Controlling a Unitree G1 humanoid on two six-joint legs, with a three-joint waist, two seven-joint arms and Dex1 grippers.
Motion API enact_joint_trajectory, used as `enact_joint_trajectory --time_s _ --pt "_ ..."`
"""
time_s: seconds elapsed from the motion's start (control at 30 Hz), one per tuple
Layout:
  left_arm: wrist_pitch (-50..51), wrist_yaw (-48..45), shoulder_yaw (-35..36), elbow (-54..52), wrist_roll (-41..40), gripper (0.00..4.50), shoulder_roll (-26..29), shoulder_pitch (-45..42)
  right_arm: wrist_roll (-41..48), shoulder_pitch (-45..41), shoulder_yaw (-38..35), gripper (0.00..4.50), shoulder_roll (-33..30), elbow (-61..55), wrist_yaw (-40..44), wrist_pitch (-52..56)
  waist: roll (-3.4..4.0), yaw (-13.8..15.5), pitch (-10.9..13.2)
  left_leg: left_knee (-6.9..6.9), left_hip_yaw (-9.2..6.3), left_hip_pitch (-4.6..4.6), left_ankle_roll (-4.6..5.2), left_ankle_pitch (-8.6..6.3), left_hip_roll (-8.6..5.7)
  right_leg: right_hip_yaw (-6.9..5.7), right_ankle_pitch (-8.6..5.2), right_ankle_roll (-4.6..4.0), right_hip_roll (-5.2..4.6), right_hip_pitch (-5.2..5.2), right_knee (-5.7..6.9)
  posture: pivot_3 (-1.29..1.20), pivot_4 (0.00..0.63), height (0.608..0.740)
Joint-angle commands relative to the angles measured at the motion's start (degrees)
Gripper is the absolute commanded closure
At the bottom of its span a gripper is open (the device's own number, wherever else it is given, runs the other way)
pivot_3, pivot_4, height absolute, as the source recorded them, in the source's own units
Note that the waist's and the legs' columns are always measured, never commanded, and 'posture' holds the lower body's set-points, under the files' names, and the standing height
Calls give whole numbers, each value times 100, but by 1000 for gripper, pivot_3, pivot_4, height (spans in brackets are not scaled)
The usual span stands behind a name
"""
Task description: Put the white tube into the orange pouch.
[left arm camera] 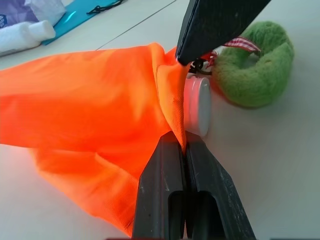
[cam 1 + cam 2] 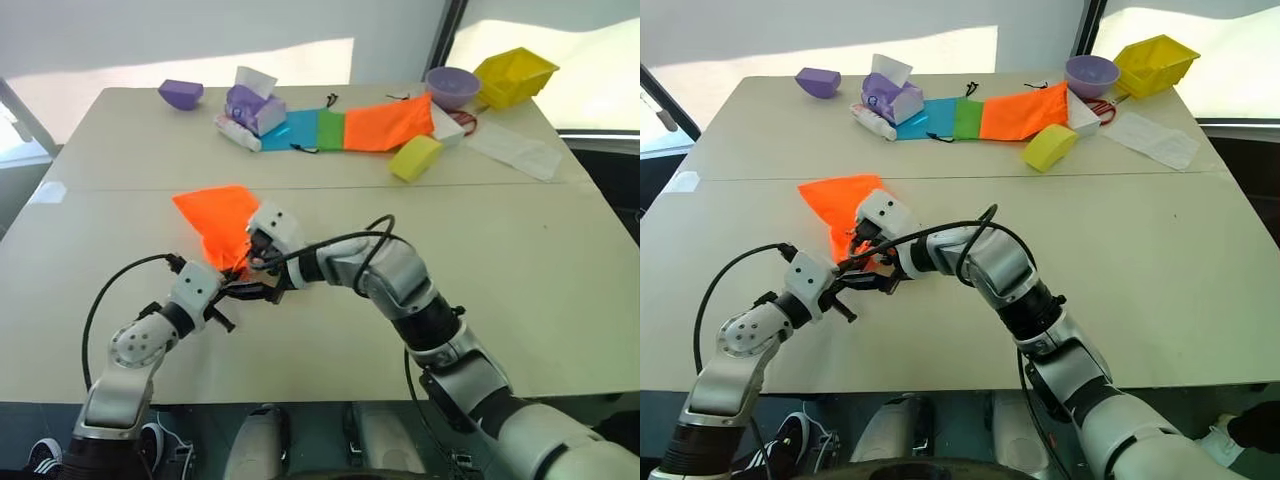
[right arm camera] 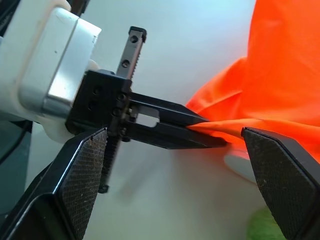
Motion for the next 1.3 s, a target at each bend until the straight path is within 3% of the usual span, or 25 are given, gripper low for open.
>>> enact_joint_trajectory --time_s 0.03,0.17,0.27,0.5,0.93,1.03,1.13,1.3 --pt "-168 -13 163 -97 -61 4500 92 91 -94 145 -273 27 -426 -453 155 -600 0 7 0 0 0 -1 0 0 0 0 0 0 0 0 -2 0 150 740" --pt "-369 -138 276 -85 -184 4500 172 220 -475 555 -280 27 -1044 -681 311 -1845 -1 16 0 -2 0 -4 0 0 -1 0 0 0 0 6 -19 0 150 740" --pt "-631 -312 247 -8 -195 4500 282 311 -621 803 -239 27 -1159 -525 246 -1955 -1 -14 0 -10 1 -1 0 0 0 0 0 0 1 10 -28 0 150 740" --pt "-812 -369 400 302 -265 4500 420 209 -1058 1004 113 27 -908 25 90 -2142 0 2 0 -8 1 4 0 1 4 -1 0 0 5 15 -27 0 150 740" --pt "-820 -338 380 291 -285 4500 394 230 -1579 985 7 27 -598 735 -201 -2413 -1 6 0 -3 1 4 -2 2 2 -1 1 1 4 19 -27 0 150 740" --pt "-831 -327 344 296 -264 4500 358 222 -1491 963 -193 815 -522 766 -234 -2368 -1 10 0 -3 1 6 -2 2 2 -2 1 1 5 19 -21 0 150 740" --pt "-832 -325 319 297 -249 4500 331 210 -1396 965 -310 2259 -470 645 -174 -2347 -1 11 0 0 1 7 -2 2 2 -2 1 1 5 19 -18 0 150 740" --pt "-834 -339 301 304 -246 4500 324 200 -1141 1094 -370 2259 -458 318 34 -1890 -1 11 0 5 2 9 -3 2 2 -2 1 2 5 19 -9 0 150 740"
